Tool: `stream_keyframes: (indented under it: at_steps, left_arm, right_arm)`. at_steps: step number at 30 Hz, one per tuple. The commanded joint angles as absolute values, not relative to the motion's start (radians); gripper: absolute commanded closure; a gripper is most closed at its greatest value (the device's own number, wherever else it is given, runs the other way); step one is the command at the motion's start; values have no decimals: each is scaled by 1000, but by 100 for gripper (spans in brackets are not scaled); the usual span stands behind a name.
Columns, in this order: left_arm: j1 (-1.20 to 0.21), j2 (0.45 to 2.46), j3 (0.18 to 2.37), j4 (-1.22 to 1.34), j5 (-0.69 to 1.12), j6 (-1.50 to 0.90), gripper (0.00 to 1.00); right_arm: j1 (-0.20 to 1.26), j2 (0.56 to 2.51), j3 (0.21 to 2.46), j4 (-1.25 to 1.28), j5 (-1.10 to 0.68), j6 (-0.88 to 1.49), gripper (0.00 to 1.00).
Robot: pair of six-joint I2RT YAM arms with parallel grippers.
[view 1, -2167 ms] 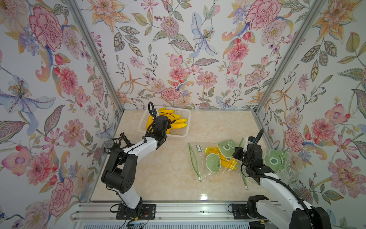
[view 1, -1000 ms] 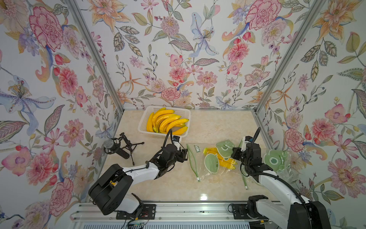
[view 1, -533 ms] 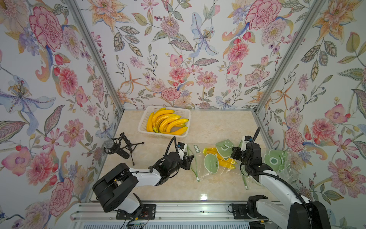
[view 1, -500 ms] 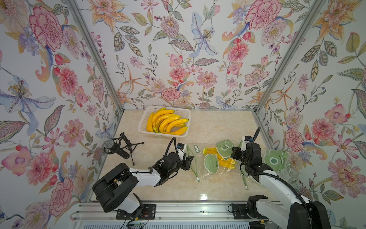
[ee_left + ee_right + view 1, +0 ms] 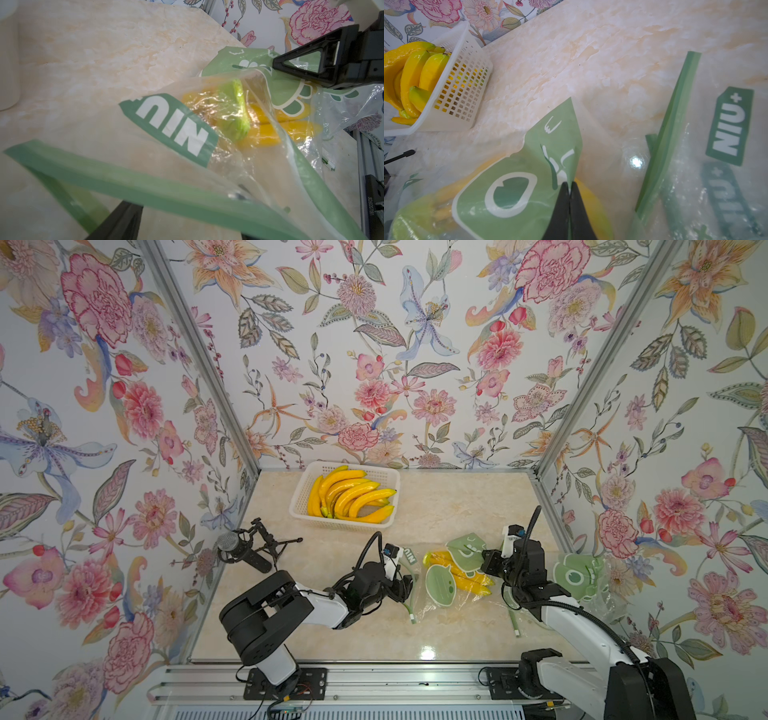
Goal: Open the zip-top bag and take out the banana
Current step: Pick up the banana from the zipper food storage bag.
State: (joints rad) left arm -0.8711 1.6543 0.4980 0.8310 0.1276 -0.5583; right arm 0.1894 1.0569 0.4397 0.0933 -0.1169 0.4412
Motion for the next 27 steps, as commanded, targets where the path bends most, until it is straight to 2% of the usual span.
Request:
stream_keyframes:
  at_steps: [1, 6, 18, 27]
  left_arm:
    - [-881, 1687, 549, 878, 141, -527, 22]
    - [-881, 1710, 581, 896, 145, -505, 19]
    - [-881, 1680, 602, 944, 194, -465, 21]
    - [-861, 1781, 742, 829, 211, -428, 35]
  right_arm:
    - [209, 1065, 465, 104, -138, 439, 100]
    - [226, 1073, 463, 110, -135, 440, 100]
    - [250, 1092, 466, 118, -133, 428, 100]
    - [273, 1096, 471, 122, -132, 419, 100]
